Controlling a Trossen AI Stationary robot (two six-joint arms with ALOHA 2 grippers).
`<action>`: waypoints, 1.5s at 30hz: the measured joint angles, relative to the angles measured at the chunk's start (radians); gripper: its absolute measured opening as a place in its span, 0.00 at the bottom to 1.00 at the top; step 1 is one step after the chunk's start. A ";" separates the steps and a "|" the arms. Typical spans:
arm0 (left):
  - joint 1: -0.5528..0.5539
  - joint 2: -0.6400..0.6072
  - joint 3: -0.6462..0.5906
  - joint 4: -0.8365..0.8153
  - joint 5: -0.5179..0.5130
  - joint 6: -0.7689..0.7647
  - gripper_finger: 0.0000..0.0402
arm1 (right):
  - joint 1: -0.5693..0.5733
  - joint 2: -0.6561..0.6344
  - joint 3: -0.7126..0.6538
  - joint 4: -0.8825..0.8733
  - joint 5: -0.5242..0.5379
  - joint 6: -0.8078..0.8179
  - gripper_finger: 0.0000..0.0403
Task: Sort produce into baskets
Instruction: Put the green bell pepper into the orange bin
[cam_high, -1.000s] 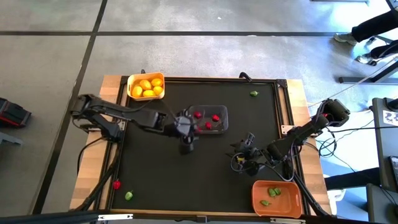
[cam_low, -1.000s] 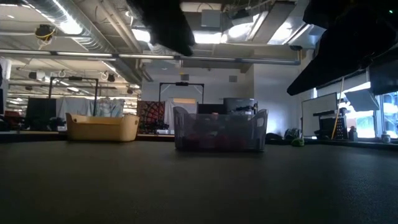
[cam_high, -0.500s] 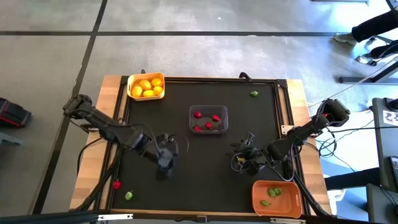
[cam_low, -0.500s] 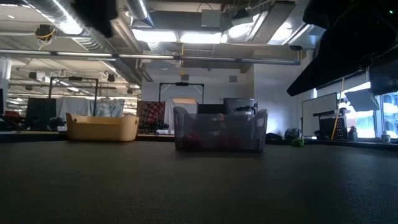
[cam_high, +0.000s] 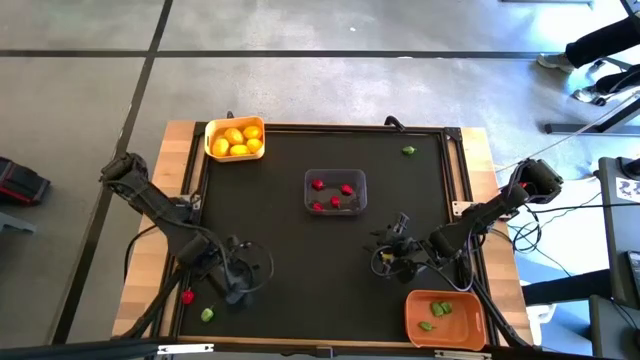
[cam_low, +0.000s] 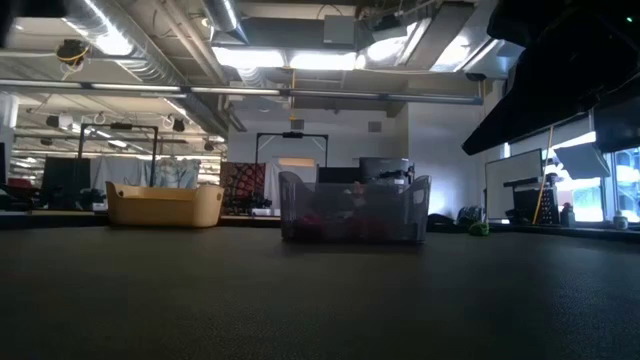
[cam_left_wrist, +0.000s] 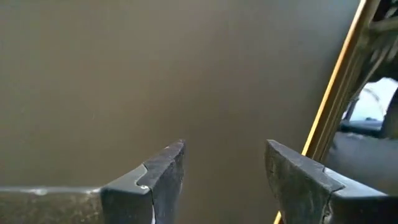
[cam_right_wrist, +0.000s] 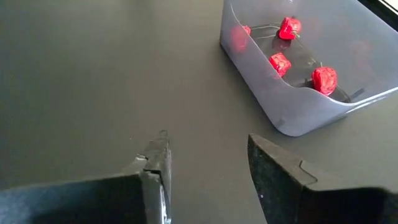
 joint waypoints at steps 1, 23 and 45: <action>-0.012 0.001 0.000 -0.016 0.002 -0.024 0.52 | 0.000 0.000 0.000 0.000 -0.001 -0.005 0.38; -0.237 0.014 -0.227 0.147 0.404 -0.558 0.52 | 0.000 0.000 0.000 -0.001 -0.008 -0.050 0.38; -0.281 0.230 -0.311 0.405 0.493 -0.574 0.46 | 0.000 0.000 0.000 -0.001 -0.008 -0.051 0.38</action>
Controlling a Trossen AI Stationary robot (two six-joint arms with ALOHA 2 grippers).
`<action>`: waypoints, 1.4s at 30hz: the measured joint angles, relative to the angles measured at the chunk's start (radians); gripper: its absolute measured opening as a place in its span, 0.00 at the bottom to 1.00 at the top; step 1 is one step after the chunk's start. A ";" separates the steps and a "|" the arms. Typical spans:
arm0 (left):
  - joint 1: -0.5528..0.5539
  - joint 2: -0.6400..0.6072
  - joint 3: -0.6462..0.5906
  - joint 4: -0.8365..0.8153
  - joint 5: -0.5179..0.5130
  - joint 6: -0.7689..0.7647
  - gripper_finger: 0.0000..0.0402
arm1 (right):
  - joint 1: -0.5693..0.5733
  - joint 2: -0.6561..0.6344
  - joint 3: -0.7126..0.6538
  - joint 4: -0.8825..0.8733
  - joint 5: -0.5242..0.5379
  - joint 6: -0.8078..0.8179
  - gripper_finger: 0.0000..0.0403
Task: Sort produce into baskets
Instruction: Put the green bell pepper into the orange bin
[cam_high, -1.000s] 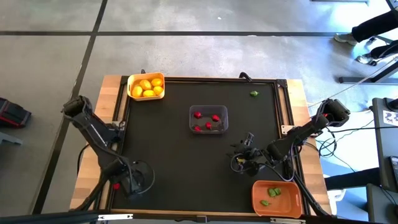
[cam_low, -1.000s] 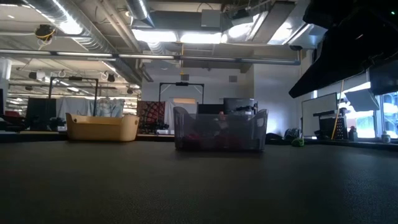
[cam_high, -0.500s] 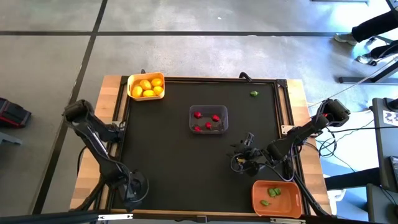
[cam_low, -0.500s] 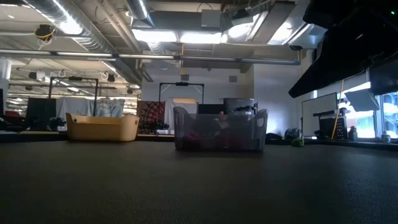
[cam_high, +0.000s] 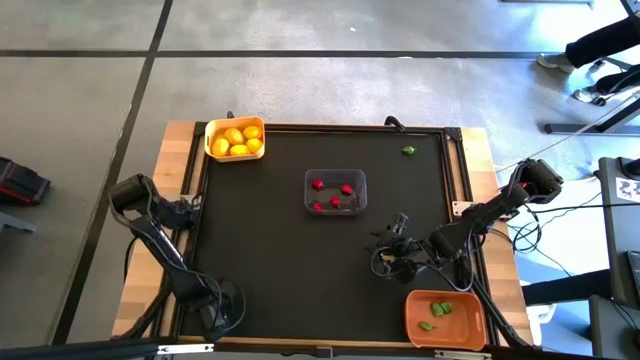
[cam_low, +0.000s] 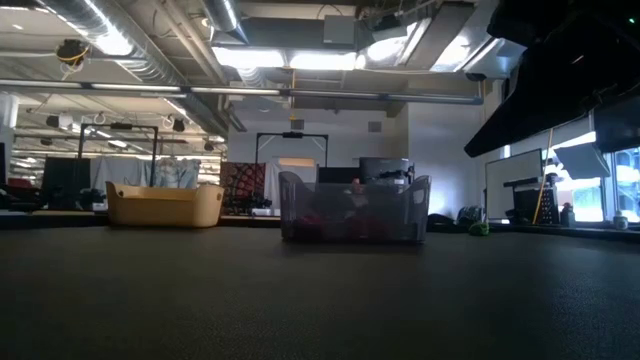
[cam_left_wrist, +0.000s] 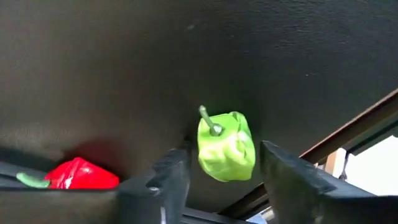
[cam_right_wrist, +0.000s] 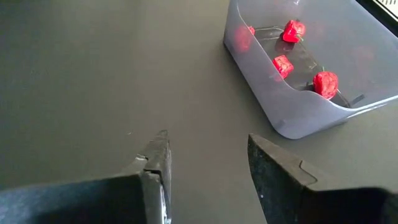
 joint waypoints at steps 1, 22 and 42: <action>0.000 0.000 0.000 0.001 0.000 0.011 0.42 | 0.000 0.000 0.000 0.000 0.000 0.000 0.38; 0.191 -0.162 0.026 -0.002 -0.194 0.442 0.16 | 0.000 0.000 0.000 0.045 -0.053 0.022 0.38; 0.548 -0.220 0.026 0.215 -0.328 1.103 0.17 | -0.002 0.017 0.000 0.600 -0.155 -0.462 0.66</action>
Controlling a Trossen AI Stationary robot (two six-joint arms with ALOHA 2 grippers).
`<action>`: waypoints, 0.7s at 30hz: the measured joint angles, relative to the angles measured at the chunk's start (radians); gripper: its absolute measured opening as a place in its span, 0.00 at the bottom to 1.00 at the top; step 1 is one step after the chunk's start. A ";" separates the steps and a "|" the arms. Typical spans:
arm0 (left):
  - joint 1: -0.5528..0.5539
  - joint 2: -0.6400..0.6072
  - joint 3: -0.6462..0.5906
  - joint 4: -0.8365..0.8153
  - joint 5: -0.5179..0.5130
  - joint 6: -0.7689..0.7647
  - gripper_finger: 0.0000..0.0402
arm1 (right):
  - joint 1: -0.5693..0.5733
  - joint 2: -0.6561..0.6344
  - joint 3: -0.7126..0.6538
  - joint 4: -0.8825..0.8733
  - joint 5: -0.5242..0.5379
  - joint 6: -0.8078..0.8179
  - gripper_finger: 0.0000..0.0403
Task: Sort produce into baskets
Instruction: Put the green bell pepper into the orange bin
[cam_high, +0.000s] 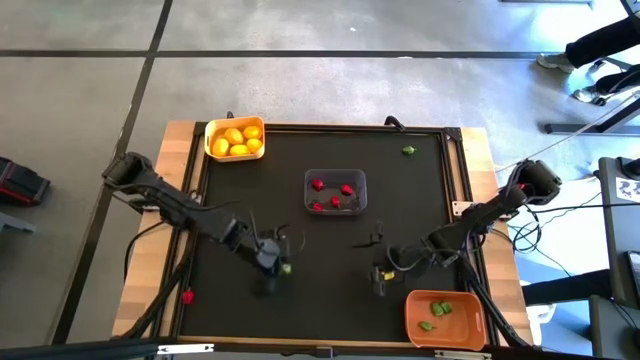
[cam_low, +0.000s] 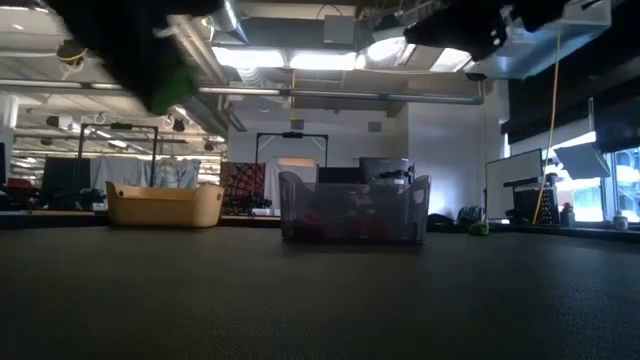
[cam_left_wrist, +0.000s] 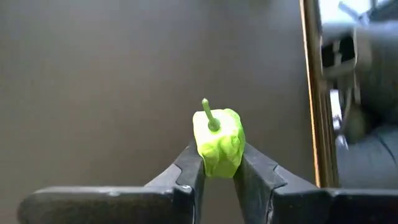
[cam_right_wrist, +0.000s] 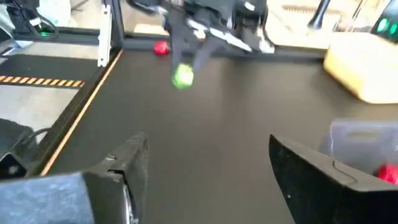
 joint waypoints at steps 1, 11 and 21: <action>0.017 0.000 0.000 0.027 -0.009 0.026 0.17 | -0.006 0.004 0.000 0.024 0.007 -0.032 0.67; 0.114 0.000 0.000 0.348 -0.086 0.276 0.17 | -0.127 0.076 0.000 0.225 -0.106 -0.027 0.67; 0.153 0.001 0.000 0.460 -0.125 0.381 0.17 | -0.202 0.145 0.000 0.412 -0.224 0.028 0.67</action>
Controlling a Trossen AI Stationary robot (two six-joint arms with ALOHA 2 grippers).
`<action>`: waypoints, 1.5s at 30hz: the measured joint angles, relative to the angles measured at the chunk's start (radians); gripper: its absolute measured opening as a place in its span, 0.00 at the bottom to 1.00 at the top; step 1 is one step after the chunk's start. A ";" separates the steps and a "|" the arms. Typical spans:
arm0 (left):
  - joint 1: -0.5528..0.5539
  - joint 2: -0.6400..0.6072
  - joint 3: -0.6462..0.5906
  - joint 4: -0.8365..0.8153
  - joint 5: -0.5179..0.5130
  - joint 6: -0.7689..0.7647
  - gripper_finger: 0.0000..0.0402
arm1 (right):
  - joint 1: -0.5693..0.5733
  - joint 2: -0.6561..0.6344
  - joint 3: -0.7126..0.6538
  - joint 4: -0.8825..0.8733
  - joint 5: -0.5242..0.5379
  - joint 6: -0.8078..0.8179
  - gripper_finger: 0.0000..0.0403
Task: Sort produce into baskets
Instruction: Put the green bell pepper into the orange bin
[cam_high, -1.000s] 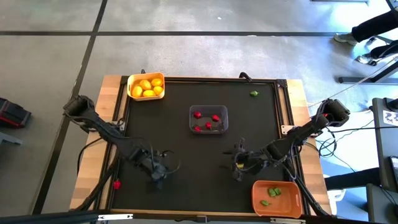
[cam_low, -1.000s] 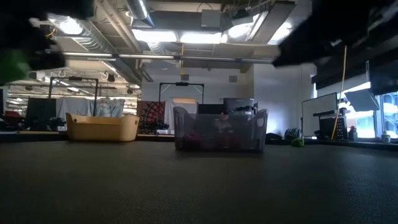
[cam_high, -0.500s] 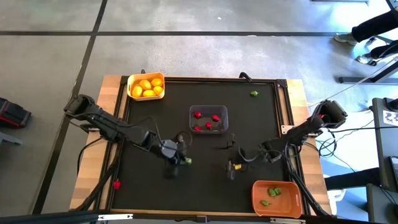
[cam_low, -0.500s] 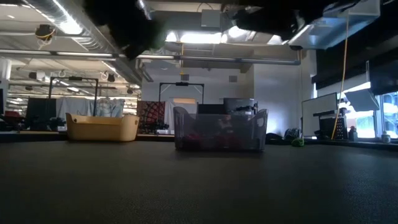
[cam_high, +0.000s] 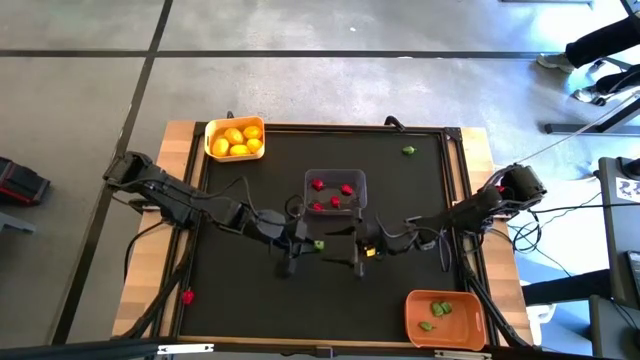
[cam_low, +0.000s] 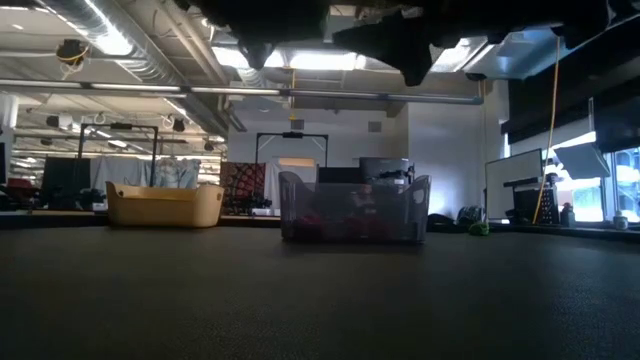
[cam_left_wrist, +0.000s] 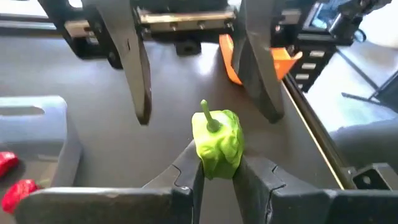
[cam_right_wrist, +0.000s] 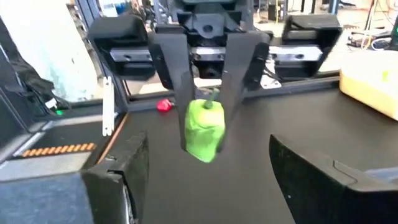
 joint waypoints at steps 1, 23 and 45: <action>0.001 0.000 0.000 0.012 -0.001 0.001 0.17 | 0.000 0.002 0.000 0.015 -0.006 0.000 0.67; 0.011 0.000 0.000 0.087 -0.005 0.052 0.17 | -0.007 0.004 0.000 0.135 -0.006 -0.062 0.29; 0.021 0.000 0.000 0.111 -0.024 0.067 0.17 | -0.033 0.004 0.000 0.126 -0.057 -0.079 0.23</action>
